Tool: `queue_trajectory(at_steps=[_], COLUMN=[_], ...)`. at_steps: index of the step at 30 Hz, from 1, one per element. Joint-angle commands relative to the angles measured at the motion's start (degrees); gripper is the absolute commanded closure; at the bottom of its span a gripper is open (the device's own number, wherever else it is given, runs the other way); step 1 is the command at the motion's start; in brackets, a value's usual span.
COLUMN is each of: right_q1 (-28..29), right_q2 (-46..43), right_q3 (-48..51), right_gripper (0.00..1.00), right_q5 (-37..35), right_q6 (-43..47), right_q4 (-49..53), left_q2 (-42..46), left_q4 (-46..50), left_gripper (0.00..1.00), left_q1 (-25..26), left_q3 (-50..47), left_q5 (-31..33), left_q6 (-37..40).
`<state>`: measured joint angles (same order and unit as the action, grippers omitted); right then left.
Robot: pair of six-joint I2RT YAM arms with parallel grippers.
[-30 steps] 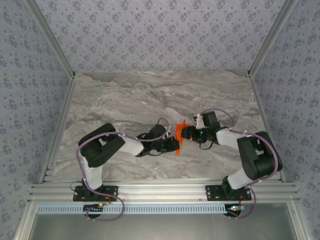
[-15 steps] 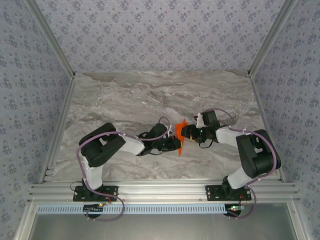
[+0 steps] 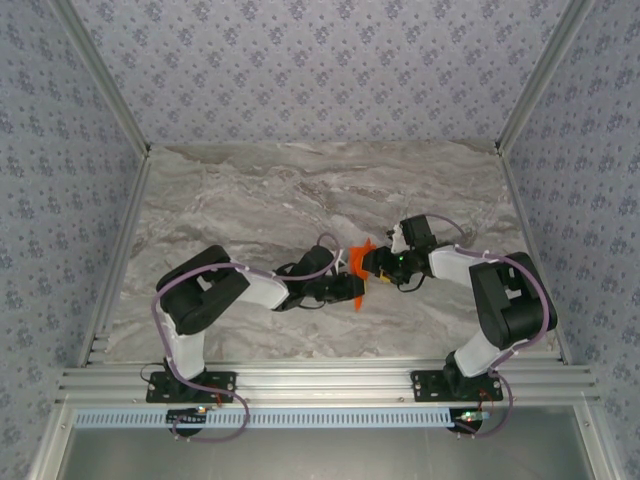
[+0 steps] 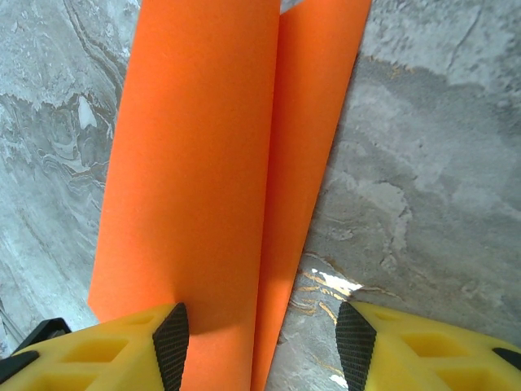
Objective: Fold a paper plane with a square sheet of paper (fold left side to right side)
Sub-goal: Fold the wing for the fifth time at the center of the table.
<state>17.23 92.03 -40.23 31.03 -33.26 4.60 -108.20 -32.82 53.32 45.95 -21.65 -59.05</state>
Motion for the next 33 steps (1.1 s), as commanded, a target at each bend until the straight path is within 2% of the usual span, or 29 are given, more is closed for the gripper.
queue_trajectory(at_steps=[1,7,13,24,28,33], right_q1=[1.03,1.01,1.04,1.03,1.02,1.00], right_q2=[4.59,4.58,4.49,4.71,4.70,4.66], right_q3=[0.84,0.70,0.27,0.28,0.24,0.26], right_gripper=[0.43,0.43,0.43,0.43,0.43,0.43], right_q5=[-4.33,-4.31,-4.46,-4.47,-4.48,-4.48], right_q6=[1.52,1.74,2.14,2.49,2.58,2.74], right_q4=[-1.70,-1.46,-0.79,-0.52,-0.37,-0.23], left_q2=[4.20,6.71,4.93,-0.34,-2.11,-3.75], left_q4=[0.58,2.40,3.11,2.23,2.32,2.60], left_gripper=[0.64,0.55,0.55,0.55,0.57,0.66], left_q1=[-1.38,-5.02,-8.05,-8.30,-8.27,-8.34], left_q3=[-0.80,-1.68,0.18,4.99,6.83,8.68], left_q5=[0.04,0.07,-1.53,-4.09,-4.86,-5.60], left_q6=[1.21,1.82,2.14,1.89,1.81,1.96])
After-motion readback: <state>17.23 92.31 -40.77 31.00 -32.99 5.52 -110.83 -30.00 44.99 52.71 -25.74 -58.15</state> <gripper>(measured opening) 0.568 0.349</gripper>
